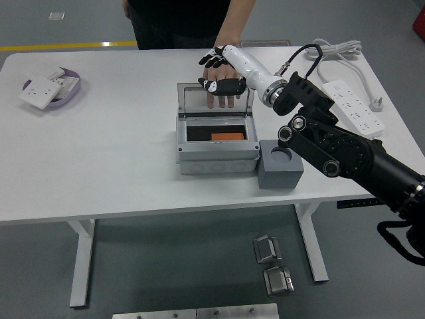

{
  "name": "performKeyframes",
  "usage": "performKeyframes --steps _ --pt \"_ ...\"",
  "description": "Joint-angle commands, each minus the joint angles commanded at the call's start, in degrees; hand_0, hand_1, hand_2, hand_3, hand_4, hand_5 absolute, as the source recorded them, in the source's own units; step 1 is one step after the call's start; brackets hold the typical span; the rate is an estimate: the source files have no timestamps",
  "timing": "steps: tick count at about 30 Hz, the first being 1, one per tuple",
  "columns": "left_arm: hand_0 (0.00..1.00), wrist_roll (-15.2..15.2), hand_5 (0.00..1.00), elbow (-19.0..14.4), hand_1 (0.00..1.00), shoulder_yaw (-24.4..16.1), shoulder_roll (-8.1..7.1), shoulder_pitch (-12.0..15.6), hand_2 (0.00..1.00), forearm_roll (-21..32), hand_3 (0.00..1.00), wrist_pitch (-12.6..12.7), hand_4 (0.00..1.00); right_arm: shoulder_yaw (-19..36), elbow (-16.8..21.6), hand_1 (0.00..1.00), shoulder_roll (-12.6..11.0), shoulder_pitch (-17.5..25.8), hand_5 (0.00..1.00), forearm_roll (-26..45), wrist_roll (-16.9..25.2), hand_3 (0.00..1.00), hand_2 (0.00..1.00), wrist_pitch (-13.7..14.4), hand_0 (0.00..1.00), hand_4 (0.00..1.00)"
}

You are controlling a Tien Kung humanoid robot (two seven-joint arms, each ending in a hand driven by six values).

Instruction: Pick up the cylinder from the cube,place it in the box,flap close box

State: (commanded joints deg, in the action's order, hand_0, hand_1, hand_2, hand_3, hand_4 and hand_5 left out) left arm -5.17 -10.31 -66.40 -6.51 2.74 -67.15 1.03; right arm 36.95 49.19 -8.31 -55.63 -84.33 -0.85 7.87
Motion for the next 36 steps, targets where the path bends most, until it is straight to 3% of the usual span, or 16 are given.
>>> performKeyframes --steps 8,13,36 --pt "0.599 0.0 0.309 0.0 0.621 0.17 -0.43 -0.57 0.612 -0.52 0.608 -0.14 0.671 -3.19 -11.19 0.7 2.29 -2.13 0.303 5.46 1.8 0.688 0.681 0.02 0.81 0.664" --pt "0.599 0.08 0.308 0.0 0.621 0.46 -0.31 -0.64 0.612 -0.39 0.609 -0.19 0.67 -5.73 -13.4 0.697 2.54 -1.3 0.297 6.35 1.89 0.688 0.676 0.07 0.808 0.657" --pt "0.599 0.28 0.296 0.0 0.621 -0.2 0.01 0.32 0.61 0.11 0.608 0.08 0.666 -11.98 4.39 0.692 -4.72 2.85 0.294 3.33 0.06 0.692 0.674 0.65 0.773 0.644"
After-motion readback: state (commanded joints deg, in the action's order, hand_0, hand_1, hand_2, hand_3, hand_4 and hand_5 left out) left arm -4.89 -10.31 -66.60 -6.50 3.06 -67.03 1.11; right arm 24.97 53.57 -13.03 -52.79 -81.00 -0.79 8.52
